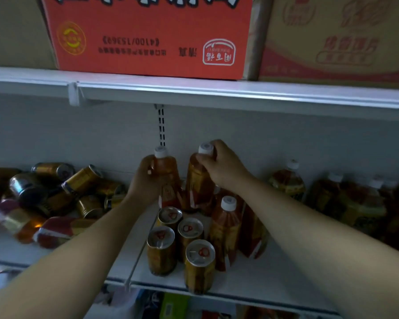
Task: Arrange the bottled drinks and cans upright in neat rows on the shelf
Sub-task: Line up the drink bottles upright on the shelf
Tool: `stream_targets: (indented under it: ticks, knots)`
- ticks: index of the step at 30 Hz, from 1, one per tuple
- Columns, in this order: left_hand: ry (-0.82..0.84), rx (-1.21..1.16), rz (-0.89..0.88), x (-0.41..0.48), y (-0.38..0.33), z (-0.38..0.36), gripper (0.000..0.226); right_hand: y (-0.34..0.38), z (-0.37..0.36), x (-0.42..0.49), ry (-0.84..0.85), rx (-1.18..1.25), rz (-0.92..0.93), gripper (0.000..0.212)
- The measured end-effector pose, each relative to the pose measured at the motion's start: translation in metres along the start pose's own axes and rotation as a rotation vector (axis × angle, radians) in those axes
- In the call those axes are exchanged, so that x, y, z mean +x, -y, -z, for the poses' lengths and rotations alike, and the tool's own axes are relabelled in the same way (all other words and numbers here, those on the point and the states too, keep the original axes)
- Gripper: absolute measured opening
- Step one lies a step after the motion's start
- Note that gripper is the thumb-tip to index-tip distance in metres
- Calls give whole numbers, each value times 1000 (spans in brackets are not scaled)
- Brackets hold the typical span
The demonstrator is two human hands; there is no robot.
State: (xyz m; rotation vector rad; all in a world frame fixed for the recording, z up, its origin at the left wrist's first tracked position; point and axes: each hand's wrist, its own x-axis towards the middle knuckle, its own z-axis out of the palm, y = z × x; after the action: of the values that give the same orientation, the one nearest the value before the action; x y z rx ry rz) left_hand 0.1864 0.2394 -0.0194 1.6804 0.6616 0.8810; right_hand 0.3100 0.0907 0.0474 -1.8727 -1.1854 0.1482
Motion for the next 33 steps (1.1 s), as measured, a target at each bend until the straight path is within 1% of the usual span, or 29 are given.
stream_targets:
  ticks: [2, 4, 8, 10, 12, 15, 18, 19, 22, 25, 29, 33]
  knots:
    - [-45, -11, -83, -4, -17, 12, 49, 18, 2, -7, -95, 106, 64, 25]
    - [-75, 0, -163, -16, -33, 25, 50, 35, -2, -18, -202, 162, 112, 18]
    - [-64, 17, -248, -46, -50, 52, 49, 61, -17, -45, -369, 324, 108, 19]
    - [-56, 35, -259, -64, -56, 64, 53, 72, -24, -61, -428, 425, 78, 15]
    - [-41, 7, -257, -82, -60, 74, 57, 80, -28, -78, -450, 518, 63, 6]
    - [34, -57, -227, -104, -69, 80, 62, 86, -28, -108, -494, 597, 47, 10]
    - [114, -58, -219, -121, -80, 71, 67, 80, -18, -134, -628, 582, 23, 15]
    - [149, -63, -224, -127, -85, 64, 67, 76, -12, -142, -660, 539, 21, 16]
    - [267, -61, -240, -140, -91, 35, 65, 60, 10, -169, -725, 442, 19, 8]
    - [379, -69, -228, -156, -95, -10, 70, 39, 41, -197, -807, 345, 4, 12]
    - [528, -47, -230, -178, -98, -89, 65, -2, 98, -236, -875, 226, -40, 11]
    - [603, -25, -178, -203, -93, -178, 58, -48, 156, -275, -887, 136, -107, 14]
